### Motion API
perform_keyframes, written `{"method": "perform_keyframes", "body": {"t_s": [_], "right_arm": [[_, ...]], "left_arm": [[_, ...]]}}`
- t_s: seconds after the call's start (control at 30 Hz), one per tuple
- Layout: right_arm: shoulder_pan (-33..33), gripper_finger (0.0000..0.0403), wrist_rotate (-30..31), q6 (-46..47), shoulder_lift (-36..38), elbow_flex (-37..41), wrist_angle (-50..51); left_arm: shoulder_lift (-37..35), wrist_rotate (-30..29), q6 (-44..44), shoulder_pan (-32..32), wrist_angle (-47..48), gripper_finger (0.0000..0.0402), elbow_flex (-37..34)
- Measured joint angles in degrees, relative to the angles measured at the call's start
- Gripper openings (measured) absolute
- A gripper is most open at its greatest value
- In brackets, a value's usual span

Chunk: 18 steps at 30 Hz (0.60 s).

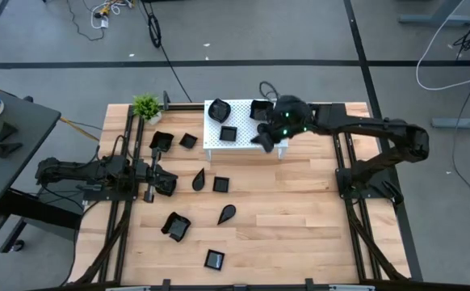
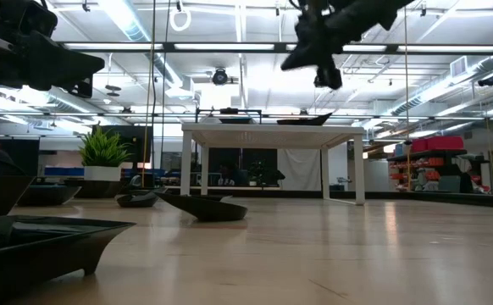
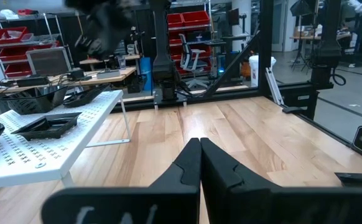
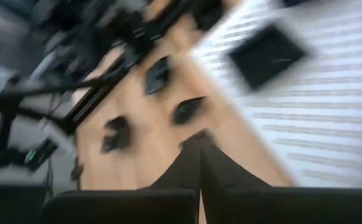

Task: Pick & Place Mini shaped plates
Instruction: Stack the distorted square plate on top of the distorted square plate on the shelf

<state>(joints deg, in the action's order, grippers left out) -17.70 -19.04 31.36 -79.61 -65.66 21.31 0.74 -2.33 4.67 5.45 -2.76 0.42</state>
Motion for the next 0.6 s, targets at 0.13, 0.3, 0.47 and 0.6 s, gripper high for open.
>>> {"method": "perform_keyframes", "body": {"t_s": [0.13,0.3,0.47,0.6], "right_arm": [[5.1,0.0,0.0,-5.2,0.0,0.0,-1.5],[9.1,0.0,0.0,-8.3,0.0,0.0,-2.0],[10.2,0.0,3.0,-12.0,1.7,0.2,-0.6],[11.1,0.0,5.1,-21.4,5.1,0.5,0.6]], "left_arm": [[0.0,0.0,0.0,0.0,0.0,0.0003,0.0],[0.0,0.0,0.0,0.0,0.0,0.0003,0.0],[0.0,0.0,0.0,0.0,0.0,0.0003,0.0],[0.0,0.0,0.0,0.0,0.0,0.0003,0.0]]}}
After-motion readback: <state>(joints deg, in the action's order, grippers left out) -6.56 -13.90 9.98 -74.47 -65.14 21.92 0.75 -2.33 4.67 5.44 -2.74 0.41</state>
